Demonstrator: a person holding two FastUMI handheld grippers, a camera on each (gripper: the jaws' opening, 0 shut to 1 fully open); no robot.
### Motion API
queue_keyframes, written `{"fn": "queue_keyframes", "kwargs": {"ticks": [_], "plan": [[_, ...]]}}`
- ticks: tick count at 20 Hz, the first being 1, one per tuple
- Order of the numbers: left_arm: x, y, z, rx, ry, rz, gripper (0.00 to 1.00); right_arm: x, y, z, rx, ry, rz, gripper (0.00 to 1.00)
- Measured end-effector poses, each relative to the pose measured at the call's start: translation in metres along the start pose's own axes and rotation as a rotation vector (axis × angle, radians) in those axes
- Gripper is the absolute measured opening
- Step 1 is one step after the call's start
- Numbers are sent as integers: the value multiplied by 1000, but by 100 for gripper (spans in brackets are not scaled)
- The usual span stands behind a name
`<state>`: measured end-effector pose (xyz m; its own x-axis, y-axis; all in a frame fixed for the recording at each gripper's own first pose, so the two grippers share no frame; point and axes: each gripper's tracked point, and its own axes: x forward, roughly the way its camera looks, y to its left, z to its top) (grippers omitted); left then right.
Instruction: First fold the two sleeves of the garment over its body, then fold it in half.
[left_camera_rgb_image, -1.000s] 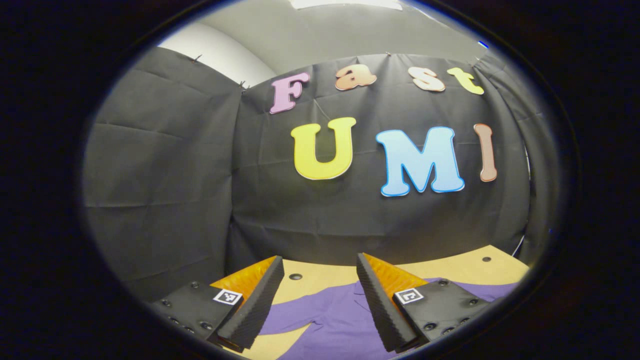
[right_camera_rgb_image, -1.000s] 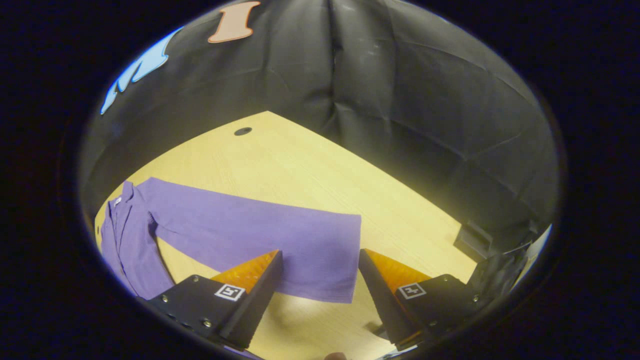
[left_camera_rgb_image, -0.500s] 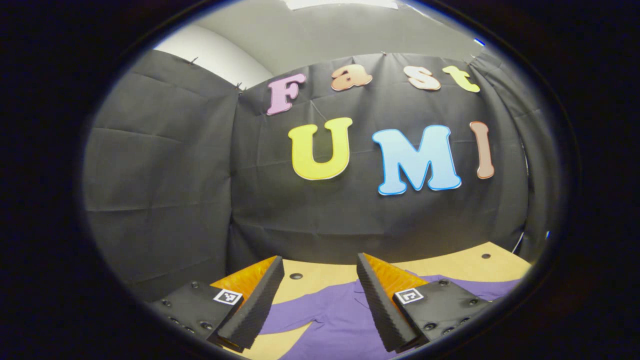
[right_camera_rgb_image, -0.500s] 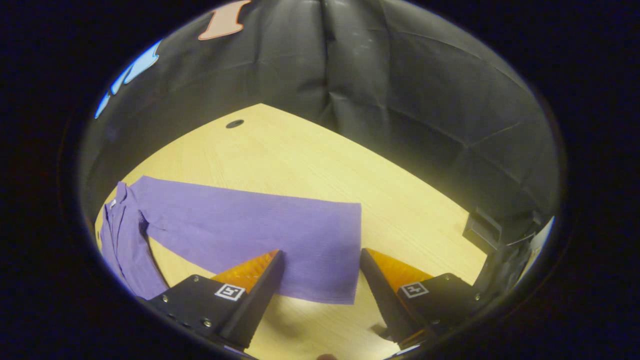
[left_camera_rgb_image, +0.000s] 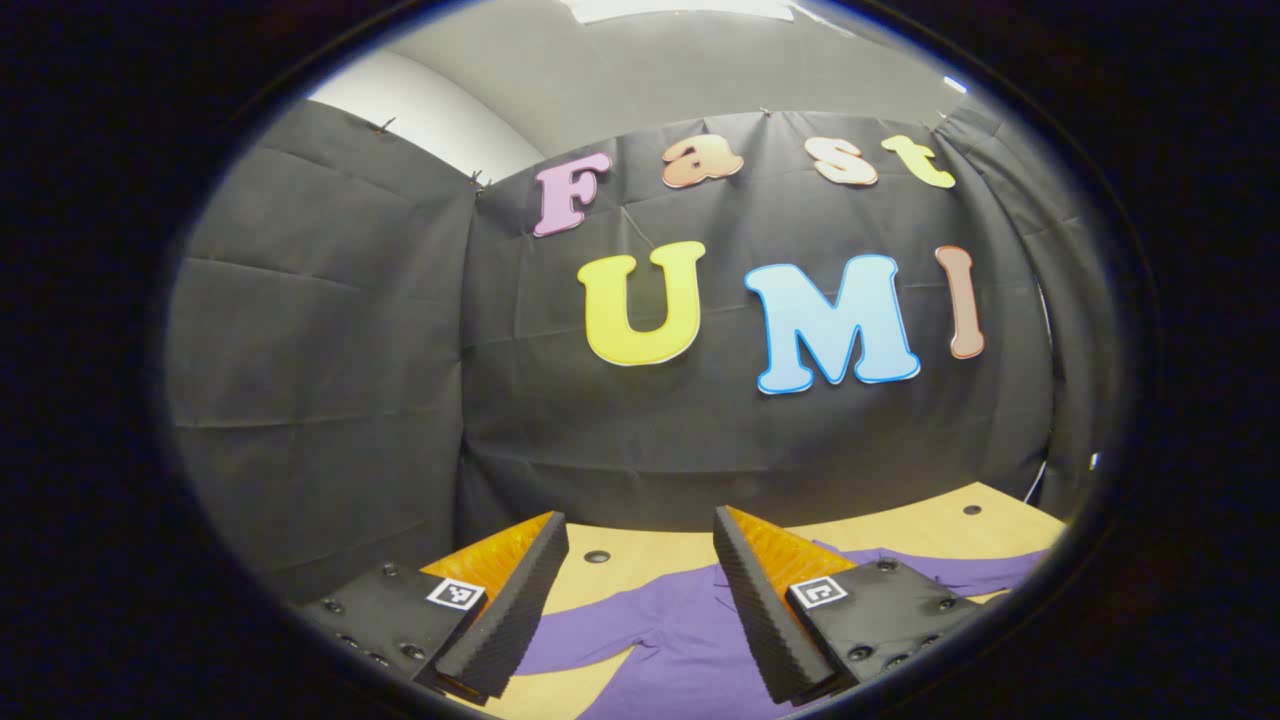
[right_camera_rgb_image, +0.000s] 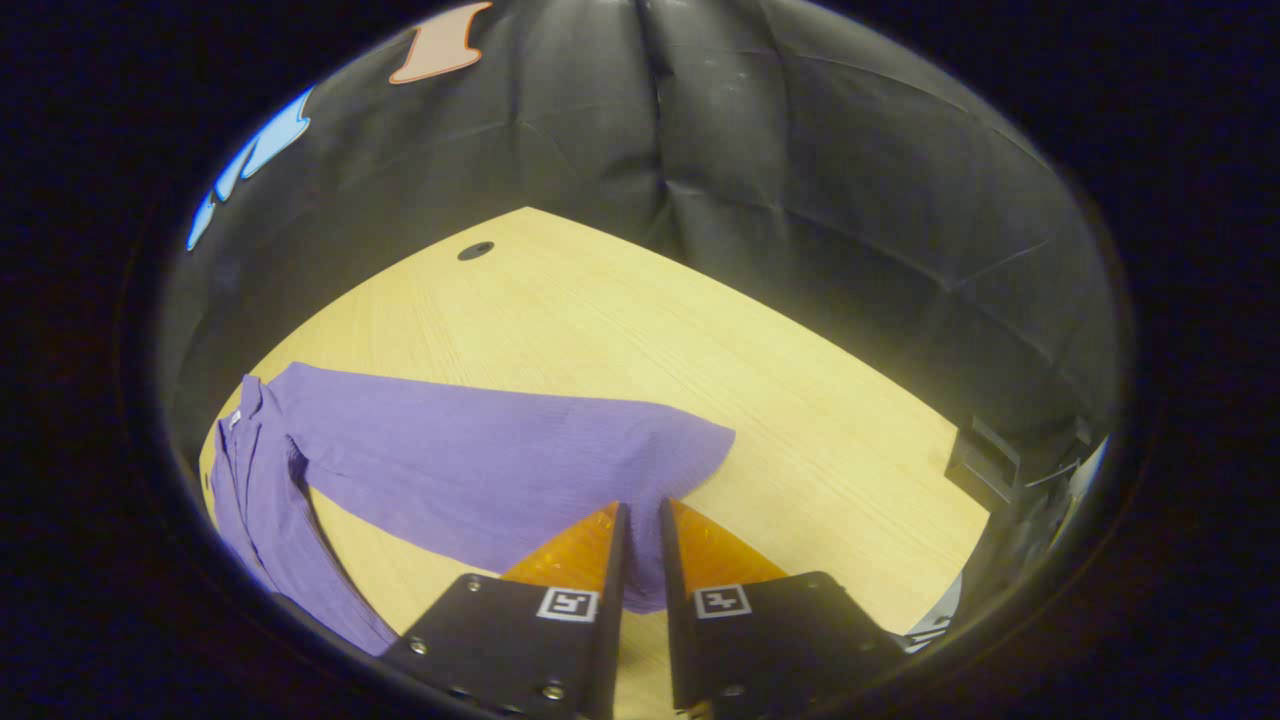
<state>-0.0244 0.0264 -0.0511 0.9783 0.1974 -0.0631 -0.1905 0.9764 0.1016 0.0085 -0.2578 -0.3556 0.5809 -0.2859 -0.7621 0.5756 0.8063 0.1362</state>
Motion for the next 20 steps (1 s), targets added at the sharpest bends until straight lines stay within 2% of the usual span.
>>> {"fn": "queue_keyframes", "kwargs": {"ticks": [1, 3, 4, 10, 17, 20], "plan": [[0, 3, -2, 1, 1, 1, 93, 0, 1, 0, -4, -1, -2, 7], [1, 9, -4, -2, 2, 1, 93, -3, 1, 1, -24, -16, -6, 4], [0, 11, -4, -4, 2, -3, 93, -7, 3, 5, -28, -30, -6, 0], [12, 20, -8, -24, -7, -55, 93, -53, 27, 45, -13, -149, 24, 0], [26, 35, -20, -53, -17, -134, 93, -125, 103, 104, -41, -314, 110, 0], [27, 48, -26, -73, -19, -140, 93, -153, 144, 125, -72, -369, 163, 0]]}}
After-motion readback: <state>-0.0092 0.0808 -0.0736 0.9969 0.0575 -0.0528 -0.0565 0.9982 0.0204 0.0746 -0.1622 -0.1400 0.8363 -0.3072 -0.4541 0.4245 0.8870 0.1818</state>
